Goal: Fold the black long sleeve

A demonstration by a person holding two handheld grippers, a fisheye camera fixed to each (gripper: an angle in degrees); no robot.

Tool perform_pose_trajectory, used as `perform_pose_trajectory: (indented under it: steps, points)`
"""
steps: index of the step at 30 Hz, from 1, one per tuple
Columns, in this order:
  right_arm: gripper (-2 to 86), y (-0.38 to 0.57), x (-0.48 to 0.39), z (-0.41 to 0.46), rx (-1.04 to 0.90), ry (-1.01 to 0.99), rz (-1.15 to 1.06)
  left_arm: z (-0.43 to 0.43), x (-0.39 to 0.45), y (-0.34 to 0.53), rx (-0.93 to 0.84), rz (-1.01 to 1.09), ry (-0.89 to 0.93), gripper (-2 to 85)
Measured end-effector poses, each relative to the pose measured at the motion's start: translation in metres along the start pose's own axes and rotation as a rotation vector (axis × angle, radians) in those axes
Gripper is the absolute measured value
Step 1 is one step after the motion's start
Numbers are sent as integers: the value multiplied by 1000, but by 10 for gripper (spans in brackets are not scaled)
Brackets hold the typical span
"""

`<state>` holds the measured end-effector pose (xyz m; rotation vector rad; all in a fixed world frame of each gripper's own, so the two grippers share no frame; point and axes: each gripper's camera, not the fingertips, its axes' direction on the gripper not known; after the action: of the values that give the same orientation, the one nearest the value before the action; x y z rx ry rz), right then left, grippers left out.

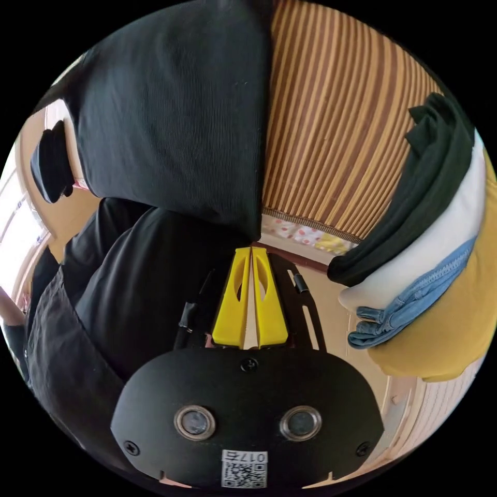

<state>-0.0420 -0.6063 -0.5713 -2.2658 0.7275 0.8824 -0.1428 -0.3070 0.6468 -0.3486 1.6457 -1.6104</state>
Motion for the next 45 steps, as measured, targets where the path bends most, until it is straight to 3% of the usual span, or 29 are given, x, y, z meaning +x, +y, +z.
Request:
perform_pose_trajectory:
  steps: [3, 8, 12, 16, 20, 27, 34, 39, 45]
  points:
    - [6, 26, -1, -29, 117, -98, -18, 122, 40, 62, -167, 13, 48, 35]
    - [7, 74, -1, -101, 384, -205, -56, 216, 28, 186, -445, -97, 19, 36]
    - [13, 123, 25, -185, 682, -248, -1, 215, -29, 269, -609, -262, -113, 33]
    - [36, 155, 86, -256, 914, -270, 190, 177, -74, 311, -652, -410, -248, 25]
    - [74, 143, 131, -289, 878, -122, 346, 124, -114, 341, -641, -595, -401, 13]
    - [113, 82, 197, -254, 490, -76, 620, 78, -148, 416, -707, -884, -527, -7]
    - [116, 67, 200, -243, 385, -77, 636, 60, -134, 442, -814, -970, -606, -10]
    - [54, 76, 192, -250, 398, -134, 552, 72, -138, 411, -871, -925, -633, -10]
    - [41, 149, 150, -325, 696, -317, 377, 85, -150, 370, -872, -885, -614, -10]
